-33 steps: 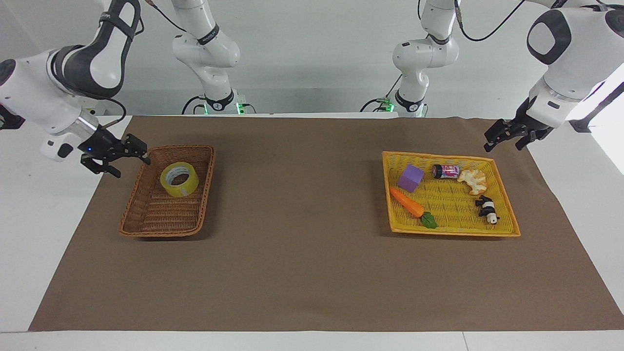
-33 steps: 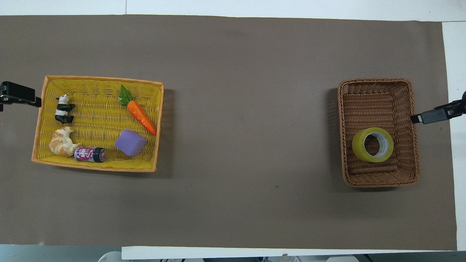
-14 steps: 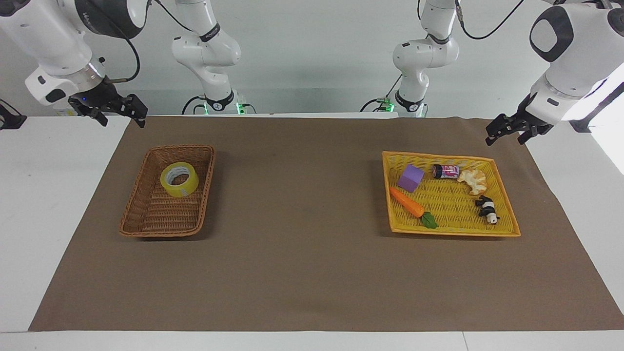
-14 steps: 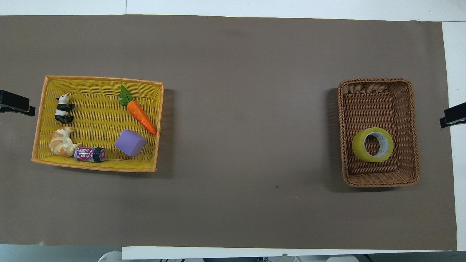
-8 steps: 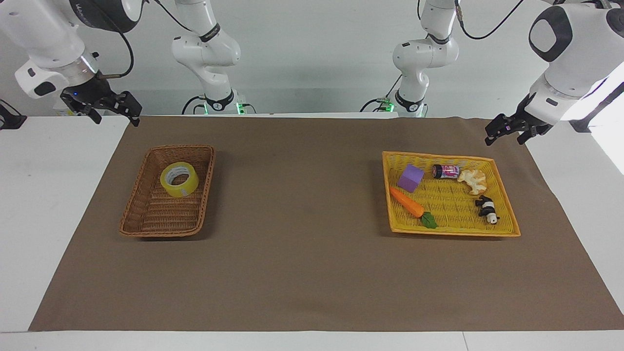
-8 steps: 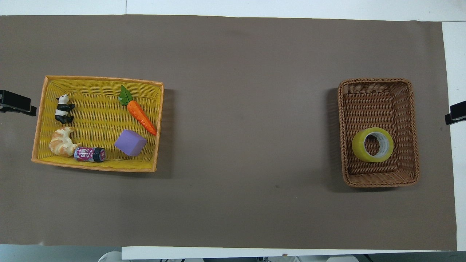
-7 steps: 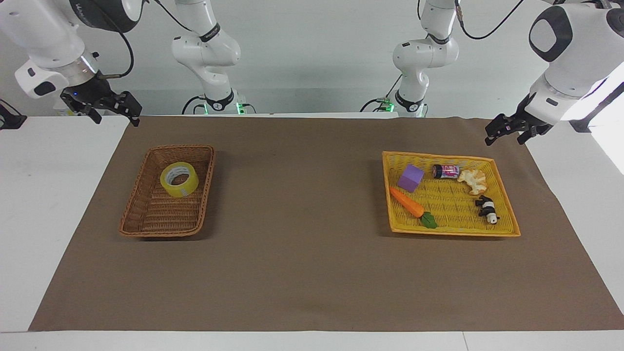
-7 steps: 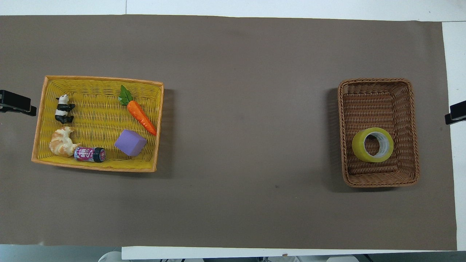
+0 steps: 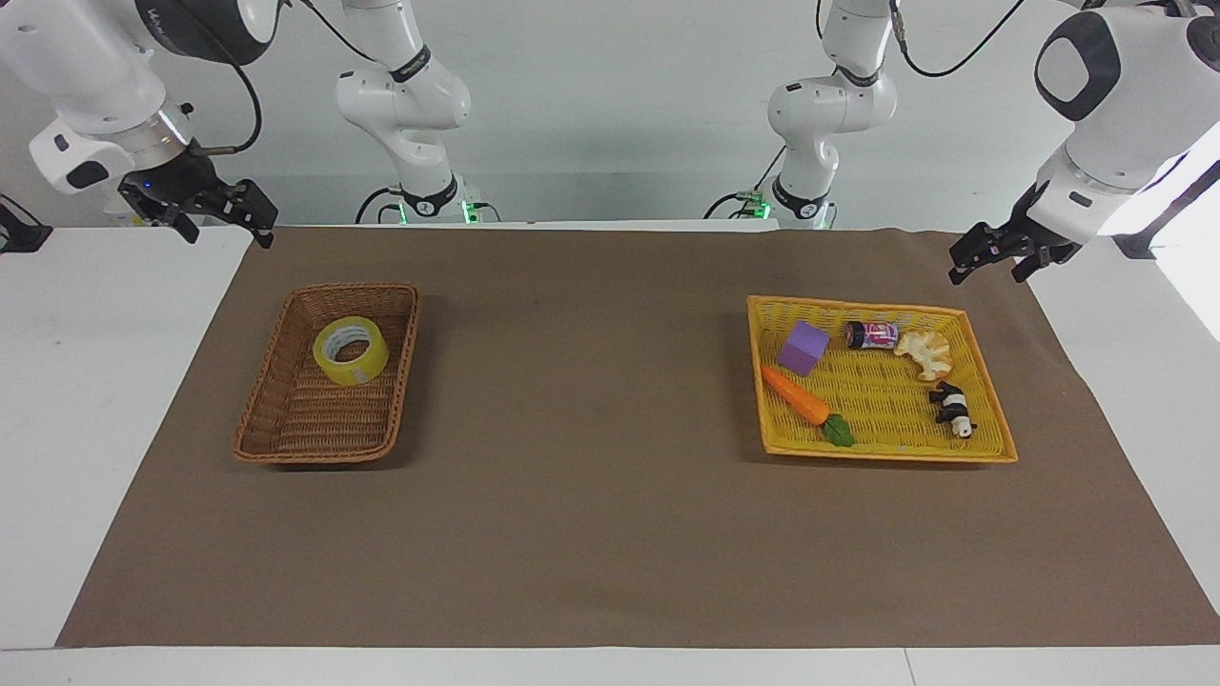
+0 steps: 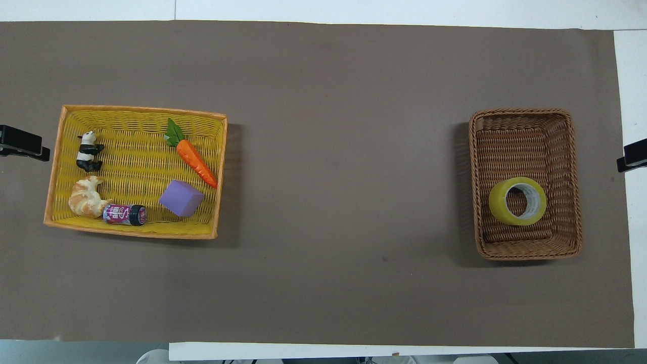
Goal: Move tape to another basket
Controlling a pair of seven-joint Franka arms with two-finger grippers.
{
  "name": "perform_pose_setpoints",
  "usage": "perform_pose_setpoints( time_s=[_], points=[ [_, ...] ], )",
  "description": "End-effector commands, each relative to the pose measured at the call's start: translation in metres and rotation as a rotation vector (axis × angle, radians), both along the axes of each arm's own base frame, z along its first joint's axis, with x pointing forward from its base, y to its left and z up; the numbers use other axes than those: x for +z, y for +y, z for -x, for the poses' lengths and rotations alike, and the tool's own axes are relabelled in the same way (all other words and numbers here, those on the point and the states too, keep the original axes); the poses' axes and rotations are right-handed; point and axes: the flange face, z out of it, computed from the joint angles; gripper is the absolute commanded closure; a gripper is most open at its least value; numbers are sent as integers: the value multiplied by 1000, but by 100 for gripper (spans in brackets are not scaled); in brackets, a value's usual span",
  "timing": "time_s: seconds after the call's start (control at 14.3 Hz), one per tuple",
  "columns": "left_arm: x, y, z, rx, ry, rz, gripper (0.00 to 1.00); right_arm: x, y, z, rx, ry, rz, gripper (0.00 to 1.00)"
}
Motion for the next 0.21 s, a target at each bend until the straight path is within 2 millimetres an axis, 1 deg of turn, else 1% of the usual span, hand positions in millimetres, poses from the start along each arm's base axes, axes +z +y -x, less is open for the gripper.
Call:
perform_pose_setpoints(
  time_s=[0.0, 0.14],
  points=[
    [2, 2, 4, 11, -16, -19, 0, 7, -2, -5, -20, -15, -6, 0],
    [2, 2, 4, 12, -16, -19, 0, 7, -1, -6, -18, -15, -6, 0]
  ],
)
